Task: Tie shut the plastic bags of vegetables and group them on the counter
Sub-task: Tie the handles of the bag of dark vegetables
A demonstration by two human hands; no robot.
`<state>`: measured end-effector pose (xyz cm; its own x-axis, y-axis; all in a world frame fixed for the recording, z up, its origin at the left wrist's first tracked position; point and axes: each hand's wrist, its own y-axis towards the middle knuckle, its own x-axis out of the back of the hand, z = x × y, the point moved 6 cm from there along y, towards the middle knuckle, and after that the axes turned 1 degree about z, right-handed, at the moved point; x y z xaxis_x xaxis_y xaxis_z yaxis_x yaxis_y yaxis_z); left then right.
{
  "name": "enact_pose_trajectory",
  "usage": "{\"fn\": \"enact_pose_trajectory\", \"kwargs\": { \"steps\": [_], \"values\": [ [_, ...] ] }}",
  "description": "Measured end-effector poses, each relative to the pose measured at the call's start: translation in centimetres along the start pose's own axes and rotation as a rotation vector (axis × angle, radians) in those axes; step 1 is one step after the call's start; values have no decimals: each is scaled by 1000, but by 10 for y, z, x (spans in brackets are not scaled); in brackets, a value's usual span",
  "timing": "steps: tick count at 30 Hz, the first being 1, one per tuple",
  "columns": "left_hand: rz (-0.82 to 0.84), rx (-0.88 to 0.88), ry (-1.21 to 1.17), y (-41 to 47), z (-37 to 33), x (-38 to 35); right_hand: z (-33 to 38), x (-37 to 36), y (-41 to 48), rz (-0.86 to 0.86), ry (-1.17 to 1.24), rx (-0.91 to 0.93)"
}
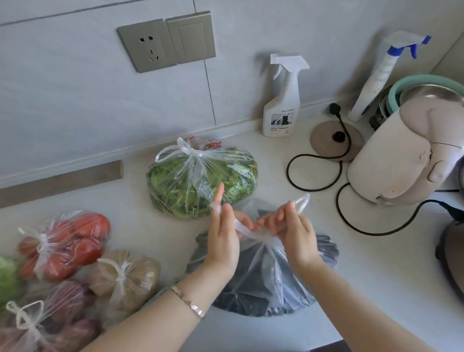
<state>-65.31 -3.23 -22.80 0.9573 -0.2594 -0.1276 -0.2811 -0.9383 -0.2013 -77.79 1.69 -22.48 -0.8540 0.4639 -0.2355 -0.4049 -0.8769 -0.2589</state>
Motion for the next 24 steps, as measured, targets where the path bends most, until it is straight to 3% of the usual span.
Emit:
{"fn": "enact_pose_trajectory", "kwargs": {
  "steps": [3, 9, 12, 15, 17, 19, 21, 24],
  "values": [
    [19, 51, -91, 6, -10, 0, -2, -3, 10, 1, 157, -79],
    [93, 306, 222, -4, 34, 15, -38, 9, 3, -9, -164, -137],
    [275, 235, 487, -7, 23, -1, -21, 4, -1, 21, -319, -47],
    [474, 147, 723, -11, 5, -30, 22, -19, -2, 179, -514, 76],
    [488, 91, 840, -8, 0, -38, 39, -29, 2, 235, -711, 115],
    [450, 79, 793, -5, -6, -38, 46, -31, 5, 266, -844, 113],
    [354, 140, 591, -2, -8, -31, 45, -26, 5, 340, -769, 65],
    [199, 214, 395, 3, -10, -16, 35, -10, 3, 290, -700, 50]
  ]
}}
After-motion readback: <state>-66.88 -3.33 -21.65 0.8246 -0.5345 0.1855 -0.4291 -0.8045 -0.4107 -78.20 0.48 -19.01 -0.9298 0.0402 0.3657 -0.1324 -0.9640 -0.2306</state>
